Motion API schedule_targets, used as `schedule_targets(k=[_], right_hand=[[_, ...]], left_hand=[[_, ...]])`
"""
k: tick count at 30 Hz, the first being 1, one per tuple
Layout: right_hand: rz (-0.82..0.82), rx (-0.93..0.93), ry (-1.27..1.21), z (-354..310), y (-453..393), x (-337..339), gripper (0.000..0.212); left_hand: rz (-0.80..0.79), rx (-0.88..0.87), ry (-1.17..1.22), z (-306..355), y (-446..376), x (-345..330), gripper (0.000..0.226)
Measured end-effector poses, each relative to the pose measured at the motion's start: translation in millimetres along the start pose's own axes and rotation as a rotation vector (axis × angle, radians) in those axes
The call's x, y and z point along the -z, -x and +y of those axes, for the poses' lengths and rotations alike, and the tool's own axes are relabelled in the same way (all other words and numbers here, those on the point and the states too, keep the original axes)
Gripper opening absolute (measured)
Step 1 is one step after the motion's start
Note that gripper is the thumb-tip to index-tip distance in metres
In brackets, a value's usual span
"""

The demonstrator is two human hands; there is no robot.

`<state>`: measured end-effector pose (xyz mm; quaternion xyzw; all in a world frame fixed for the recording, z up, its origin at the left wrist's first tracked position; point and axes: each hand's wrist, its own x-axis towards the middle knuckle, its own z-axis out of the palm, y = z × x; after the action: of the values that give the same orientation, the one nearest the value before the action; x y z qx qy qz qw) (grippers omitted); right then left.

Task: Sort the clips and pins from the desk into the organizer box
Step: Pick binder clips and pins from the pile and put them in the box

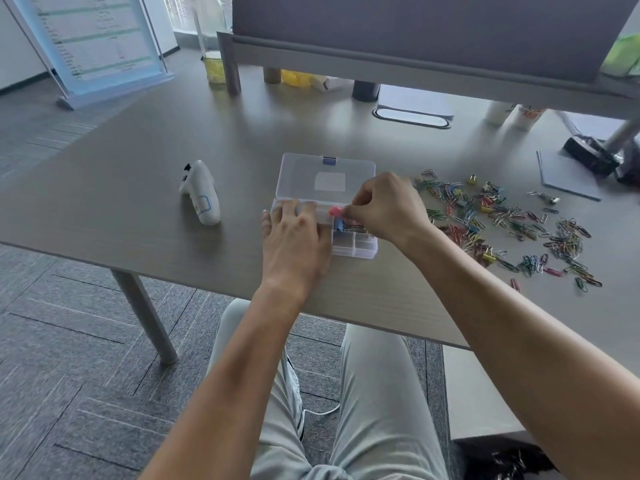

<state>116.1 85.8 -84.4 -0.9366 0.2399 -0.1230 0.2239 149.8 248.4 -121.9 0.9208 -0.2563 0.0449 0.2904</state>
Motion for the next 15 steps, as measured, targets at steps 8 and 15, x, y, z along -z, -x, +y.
schedule_targets(k=[8, 15], right_hand=[[0.016, -0.062, 0.096, -8.9, 1.8, 1.4, 0.023], [0.05, -0.024, 0.215, -15.6, 4.3, 1.7, 0.028]], left_hand=[[0.024, 0.029, -0.06, -6.9, 2.0, -0.3, 0.036], [-0.029, -0.004, -0.13, -4.0, 1.7, 1.0, 0.047]])
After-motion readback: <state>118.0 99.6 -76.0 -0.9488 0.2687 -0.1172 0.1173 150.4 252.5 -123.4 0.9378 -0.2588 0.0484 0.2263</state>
